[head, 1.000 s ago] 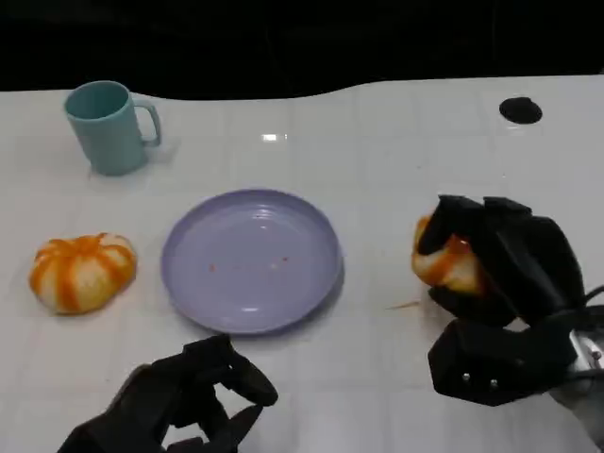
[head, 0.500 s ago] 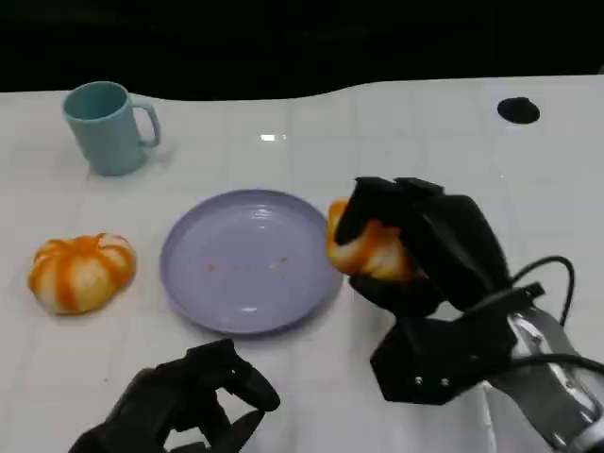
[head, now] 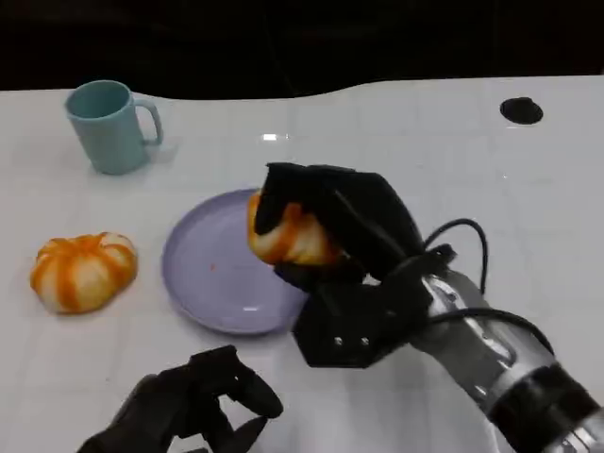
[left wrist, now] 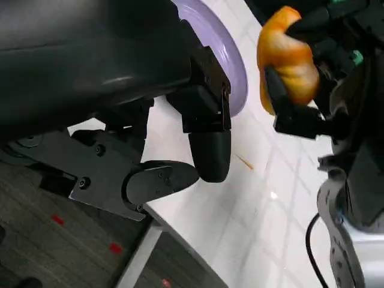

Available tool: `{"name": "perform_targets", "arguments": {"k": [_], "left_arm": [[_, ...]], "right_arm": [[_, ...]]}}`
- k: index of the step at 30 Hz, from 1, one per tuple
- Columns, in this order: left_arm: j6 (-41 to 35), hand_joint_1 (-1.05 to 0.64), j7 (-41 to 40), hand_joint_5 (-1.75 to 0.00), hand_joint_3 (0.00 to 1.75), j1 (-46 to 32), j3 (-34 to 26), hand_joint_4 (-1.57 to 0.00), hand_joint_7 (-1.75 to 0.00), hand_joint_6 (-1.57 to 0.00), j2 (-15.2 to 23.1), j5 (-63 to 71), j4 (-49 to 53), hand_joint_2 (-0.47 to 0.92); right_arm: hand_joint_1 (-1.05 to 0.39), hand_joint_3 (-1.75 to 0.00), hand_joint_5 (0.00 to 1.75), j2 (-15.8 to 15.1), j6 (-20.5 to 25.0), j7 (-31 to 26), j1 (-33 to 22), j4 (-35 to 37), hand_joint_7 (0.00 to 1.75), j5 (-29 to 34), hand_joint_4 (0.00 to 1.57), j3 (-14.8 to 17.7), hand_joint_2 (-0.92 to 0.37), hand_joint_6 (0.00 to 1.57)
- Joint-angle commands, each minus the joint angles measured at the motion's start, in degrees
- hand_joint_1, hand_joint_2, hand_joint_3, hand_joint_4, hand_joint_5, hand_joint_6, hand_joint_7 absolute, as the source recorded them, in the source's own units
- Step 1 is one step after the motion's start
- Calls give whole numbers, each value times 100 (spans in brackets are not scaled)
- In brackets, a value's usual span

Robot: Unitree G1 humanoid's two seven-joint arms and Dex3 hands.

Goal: Grasp the bread from the table and place it into the plate.

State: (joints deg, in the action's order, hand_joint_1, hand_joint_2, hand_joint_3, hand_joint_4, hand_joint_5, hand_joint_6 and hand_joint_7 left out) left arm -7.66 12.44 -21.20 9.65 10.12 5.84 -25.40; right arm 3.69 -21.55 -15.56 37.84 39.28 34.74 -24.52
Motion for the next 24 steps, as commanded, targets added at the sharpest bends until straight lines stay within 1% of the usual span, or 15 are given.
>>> {"name": "perform_targets", "arguments": {"k": [1,2,4,5,6,7,8,9,10,11,13,15,17,20,24], "left_arm": [[-1,-22,-85,-175,65,-70,14,-63,-125,-63,4,48,-47,80],[-2,-22,-96,-175,65,-76,23,-63,-125,-63,-10,45,-48,80],[0,-22,-108,-175,64,-84,35,-63,-125,-64,-29,47,-55,80],[-8,-23,-112,-175,64,-88,40,-63,-125,-64,-37,50,-65,80],[-19,-23,-115,-175,64,-89,46,-63,-125,-64,-43,51,-77,80],[-26,-24,-117,-175,64,-89,50,-64,-125,-64,-45,46,-86,81],[-28,-24,-114,-175,64,-90,50,-64,-125,-64,-46,36,-90,81],[-24,-24,-108,-175,64,-92,47,-64,-125,-64,-45,29,-89,81],[-22,-24,-105,-175,64,-91,45,-64,-125,-64,-48,25,-86,81],[-10,-24,-98,-175,64,-90,43,-64,-126,-64,-49,15,-82,81],[-24,-24,-92,-175,64,-87,39,-64,-126,-64,-57,-4,-88,81],[-27,-25,-89,-175,64,-87,33,-64,-126,-64,-58,-13,-93,81],[23,-25,-85,-175,64,-85,26,-64,-126,-64,-44,-9,-73,81],[31,-25,-73,-175,65,-84,15,-65,-127,-64,-41,-30,-63,80],[26,-25,-67,-175,65,-76,8,-66,-127,-64,-43,-54,-45,80]], "right_arm": [[-16,-137,175,152,106,25,513,607,146,-65,98,-4,-27,80],[-16,-137,175,202,162,65,635,790,142,-75,97,-11,-27,80],[-18,-130,175,267,302,188,818,1050,124,-112,93,-10,-30,82],[-20,-107,175,298,403,302,895,1147,99,-155,85,5,-41,83],[-22,-90,175,333,539,494,959,1209,81,-241,79,44,-50,85],[-24,-66,166,346,646,675,1011,1246,59,-302,67,59,-63,85],[-27,-50,148,325,732,821,1051,1251,45,-292,58,21,-72,82],[-30,-36,123,273,871,1019,1093,1207,32,-203,53,-77,-80,79],[-37,-26,88,218,999,1201,1127,1152,17,-108,36,-174,-87,68],[-42,-25,67,162,1183,1389,1157,1071,9,31,28,-301,-90,60],[-55,-26,41,82,1539,1748,1182,896,2,244,9,-516,-92,43],[-60,-28,31,37,1797,2035,1161,713,1,332,2,-627,-92,36],[-68,-31,19,-18,2001,2418,1121,485,1,325,0,-681,-92,26],[-76,-36,13,-115,2163,2855,1046,155,0,267,0,-710,-92,20],[-82,-41,14,-252,2337,3283,958,-263,0,270,1,-746,-92,17]]}}
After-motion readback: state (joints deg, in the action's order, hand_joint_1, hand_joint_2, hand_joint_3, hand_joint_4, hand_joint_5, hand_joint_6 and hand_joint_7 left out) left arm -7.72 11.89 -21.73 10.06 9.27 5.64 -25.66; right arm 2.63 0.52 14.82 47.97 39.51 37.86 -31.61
